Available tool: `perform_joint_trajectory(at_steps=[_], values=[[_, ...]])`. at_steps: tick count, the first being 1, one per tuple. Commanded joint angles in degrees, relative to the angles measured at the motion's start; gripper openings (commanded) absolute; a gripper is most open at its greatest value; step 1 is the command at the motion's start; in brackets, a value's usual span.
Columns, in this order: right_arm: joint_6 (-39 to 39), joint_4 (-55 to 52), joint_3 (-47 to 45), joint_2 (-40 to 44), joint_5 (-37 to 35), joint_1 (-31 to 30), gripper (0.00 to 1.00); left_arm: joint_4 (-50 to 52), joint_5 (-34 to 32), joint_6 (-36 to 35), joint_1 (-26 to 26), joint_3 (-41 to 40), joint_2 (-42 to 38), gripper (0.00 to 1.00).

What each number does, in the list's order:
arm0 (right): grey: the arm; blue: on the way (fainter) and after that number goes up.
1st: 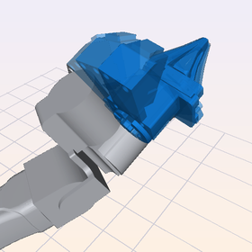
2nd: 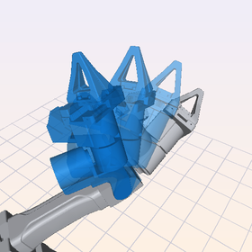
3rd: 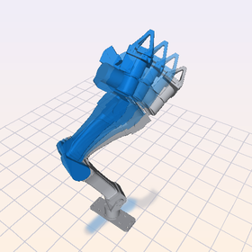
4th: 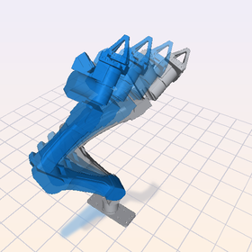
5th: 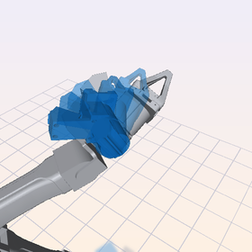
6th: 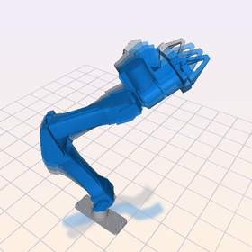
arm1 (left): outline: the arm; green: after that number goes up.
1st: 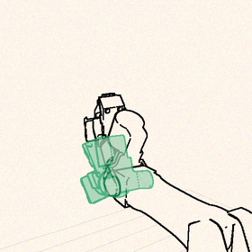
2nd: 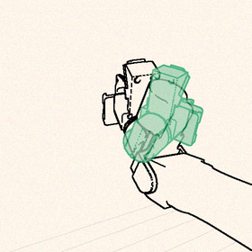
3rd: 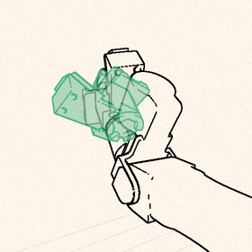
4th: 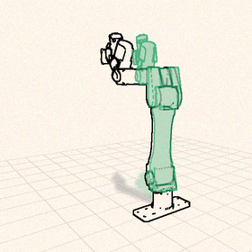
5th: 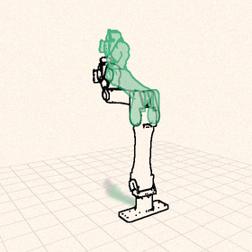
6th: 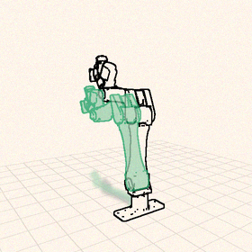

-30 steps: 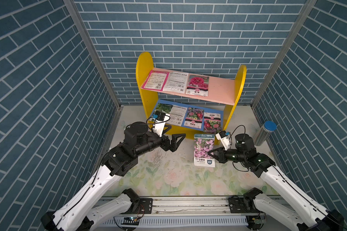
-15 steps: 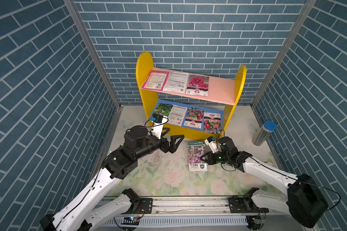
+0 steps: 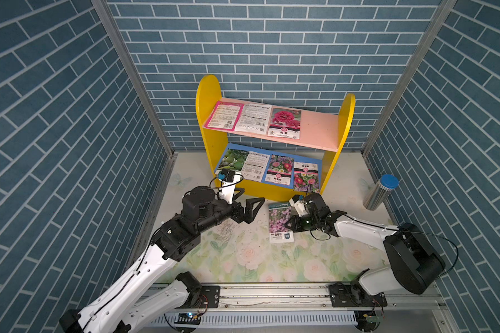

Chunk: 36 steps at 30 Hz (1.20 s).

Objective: Take the seed bag off the shelf
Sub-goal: Place the seed packet at the center of the board.

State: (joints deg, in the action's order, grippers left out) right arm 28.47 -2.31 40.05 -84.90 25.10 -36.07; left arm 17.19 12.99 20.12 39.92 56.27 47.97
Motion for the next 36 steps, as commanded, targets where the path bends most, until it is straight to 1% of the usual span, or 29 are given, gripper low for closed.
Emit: perform_joint_trajectory(at_steps=[1,3,5,8,9,10,13,16,19,22,27,31,35,36], values=[[-2.1,-0.6,1.6,-2.4,-2.7,0.3,0.00,-2.5,-1.1,-0.8,-0.3,-0.4,-0.8,1.00],[-2.4,-1.2,2.0,-3.1,-3.7,0.2,0.00,-1.4,-0.8,-1.3,-0.3,0.1,0.2,1.00],[-2.8,-1.9,2.3,-3.4,-4.7,0.5,0.05,-1.7,-0.7,-1.9,-0.3,-0.6,0.3,1.00],[-3.4,-3.1,2.7,-3.4,-6.6,1.0,0.10,-3.1,-0.9,-1.9,-0.3,-1.8,-0.5,1.00],[-3.5,-3.3,2.8,-3.3,-6.8,1.2,0.14,-3.1,-1.3,-1.7,-0.2,-1.9,-0.5,1.00],[-3.7,-3.7,2.8,-3.3,-7.1,1.3,0.21,-2.7,-1.9,-1.5,-0.3,-1.7,-0.6,1.00],[-4.5,-5.6,3.2,-3.0,-9.5,1.4,0.32,0.5,-3.2,-3.2,-0.3,0.5,1.5,1.00],[-5.3,-7.4,3.2,-2.3,-12.1,1.6,0.39,2.7,-3.5,-3.3,-0.2,1.6,3.4,1.00],[-5.9,-9.7,3.3,-0.3,-15.3,1.8,0.41,2.3,-3.0,-2.1,-0.3,1.6,3.8,1.00],[-6.2,-10.6,3.0,3.3,-15.7,1.9,0.42,3.2,-2.9,-2.2,-0.3,2.5,4.4,1.00],[-8.9,-12.0,3.0,10.6,-13.3,1.6,0.50,0.9,-1.8,-2.8,-0.3,3.0,4.3,1.00],[-11.9,-14.1,3.7,17.4,-11.3,0.9,0.53,0.8,-0.7,-2.2,-0.2,5.3,6.2,1.00],[-14.1,-16.6,6.0,24.8,-9.5,0.7,0.55,0.0,-1.1,-0.9,-0.3,7.0,7.6,1.00],[-14.3,-17.3,7.1,26.1,-9.1,0.7,0.58,-0.6,-1.2,-0.5,-0.3,7.7,7.8,1.00]])
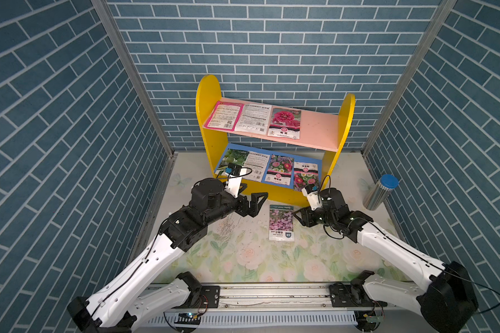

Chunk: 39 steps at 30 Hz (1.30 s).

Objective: Take the seed bag off the shelf
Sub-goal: Place the seed packet at the center of the board, then pick up the seed packet from the shelf.

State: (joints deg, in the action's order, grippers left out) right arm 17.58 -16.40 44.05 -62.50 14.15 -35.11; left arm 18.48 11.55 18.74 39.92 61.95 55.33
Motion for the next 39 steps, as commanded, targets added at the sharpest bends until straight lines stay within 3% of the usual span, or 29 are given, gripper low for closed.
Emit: perform_joint_trajectory(at_steps=[1,4,9,16,23,32,39], values=[[-3.8,-4.3,4.3,4.5,2.1,-0.5,0.60,-2.2,0.2,1.2,-0.3,2.7,1.0,1.00],[-5.2,-6.3,8.0,7.0,2.8,-1.4,0.72,-3.2,0.2,1.6,-0.3,7.0,3.4,1.00],[-7.4,-8.9,15.3,11.0,2.4,-1.7,1.00,-3.0,-0.9,1.4,-0.2,16.2,10.0,1.00],[-10.1,-12.4,24.7,13.1,-0.4,-1.8,1.00,-2.2,-3.1,-0.1,-0.3,28.9,20.6,1.00],[-10.4,-13.2,29.4,16.1,-10.6,-1.8,1.00,-0.7,-8.2,-1.9,-0.3,43.3,32.4,1.00],[-10.3,-14.1,30.6,17.7,-16.3,-1.8,1.00,10.7,-16.3,-4.8,-0.3,70.5,50.9,0.96],[-10.8,-15.4,30.1,17.5,-17.1,-1.8,1.00,11.3,-20.2,-4.5,0.6,73.9,55.6,0.87]])
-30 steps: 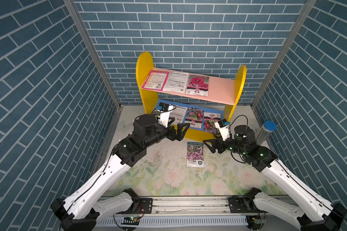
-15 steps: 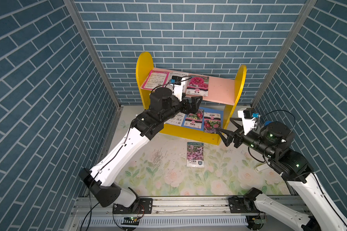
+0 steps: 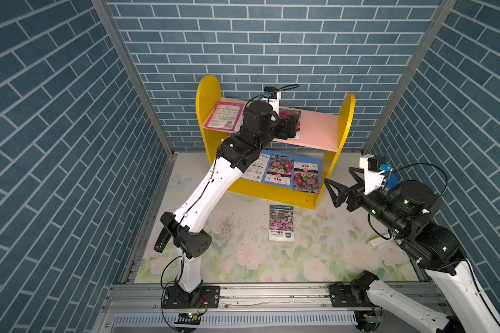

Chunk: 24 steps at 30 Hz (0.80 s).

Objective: Take the seed bag off the shelf
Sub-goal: Pick up the seed packet from the shelf.

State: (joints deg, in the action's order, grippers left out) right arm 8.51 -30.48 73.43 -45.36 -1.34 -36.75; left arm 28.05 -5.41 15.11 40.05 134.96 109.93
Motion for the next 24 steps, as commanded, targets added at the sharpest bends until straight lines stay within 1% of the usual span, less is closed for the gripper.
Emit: perform_joint_trajectory(at_steps=[1,4,8,12,16,20,24], values=[[-1.7,-1.4,0.7,0.5,-1.7,-0.2,1.00,1.7,-3.9,-1.1,0.8,1.0,1.4,0.87],[-1.7,-1.5,0.7,0.6,-1.8,-0.1,1.00,2.1,-6.5,-2.7,1.8,2.1,3.1,0.86],[-1.7,-1.9,1.0,0.7,-2.2,-0.1,1.00,3.4,-8.1,-4.0,2.5,4.3,5.6,0.85],[-1.6,-2.2,0.8,1.1,-2.3,-0.2,1.00,4.4,-10.5,-5.2,3.3,4.8,6.5,0.83],[-1.9,-2.5,0.9,1.0,-2.4,-0.2,1.00,6.1,-10.6,-5.4,3.8,4.9,6.8,0.82],[-1.8,-2.3,0.6,1.0,-1.4,-0.1,1.00,7.9,-8.5,-4.8,4.3,4.2,7.2,0.81],[-1.7,-2.1,0.3,1.2,-0.8,-0.2,1.00,9.0,-9.1,-5.1,5.8,4.1,7.1,0.81]])
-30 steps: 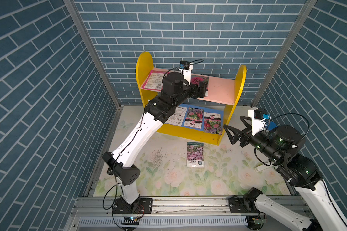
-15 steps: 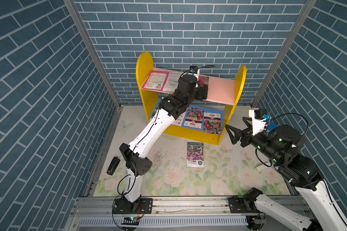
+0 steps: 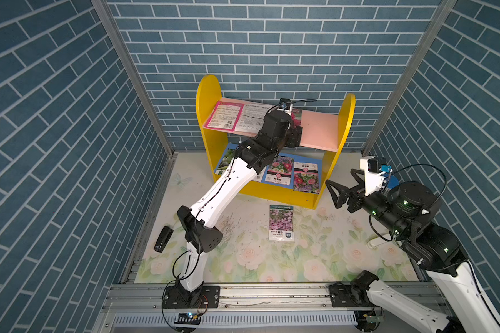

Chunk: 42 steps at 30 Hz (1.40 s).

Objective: Take the seed bag off the shelf
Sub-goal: Pick up the seed packet from the shelf.

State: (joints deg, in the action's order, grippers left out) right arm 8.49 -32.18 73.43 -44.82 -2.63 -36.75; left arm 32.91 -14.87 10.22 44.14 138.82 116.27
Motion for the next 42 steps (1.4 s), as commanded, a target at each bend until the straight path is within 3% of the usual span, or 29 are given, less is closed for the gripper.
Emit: perform_joint_trajectory(at_steps=[1,22,30,33,37,42], values=[[-1.6,-0.3,0.2,0.7,0.6,-0.1,1.00,4.4,0.3,-0.2,2.0,0.2,0.6,0.81],[-1.1,0.9,-0.6,2.1,1.2,-0.1,1.00,11.9,3.2,4.3,3.2,0.0,-5.3,0.80],[-0.7,2.5,-1.3,2.6,1.4,-0.2,1.00,2.0,-0.6,3.3,3.2,-3.0,-11.2,0.97],[0.0,3.4,-1.2,2.6,1.7,-0.2,1.00,-0.1,1.3,3.8,3.2,-4.3,-13.6,1.00],[1.4,6.2,-1.9,2.6,3.9,-0.2,1.00,4.4,3.2,6.9,2.8,-5.2,-16.0,1.00],[2.1,9.0,-3.2,2.6,6.2,-0.2,1.00,7.3,13.1,15.0,0.5,-13.8,-21.7,1.00]])
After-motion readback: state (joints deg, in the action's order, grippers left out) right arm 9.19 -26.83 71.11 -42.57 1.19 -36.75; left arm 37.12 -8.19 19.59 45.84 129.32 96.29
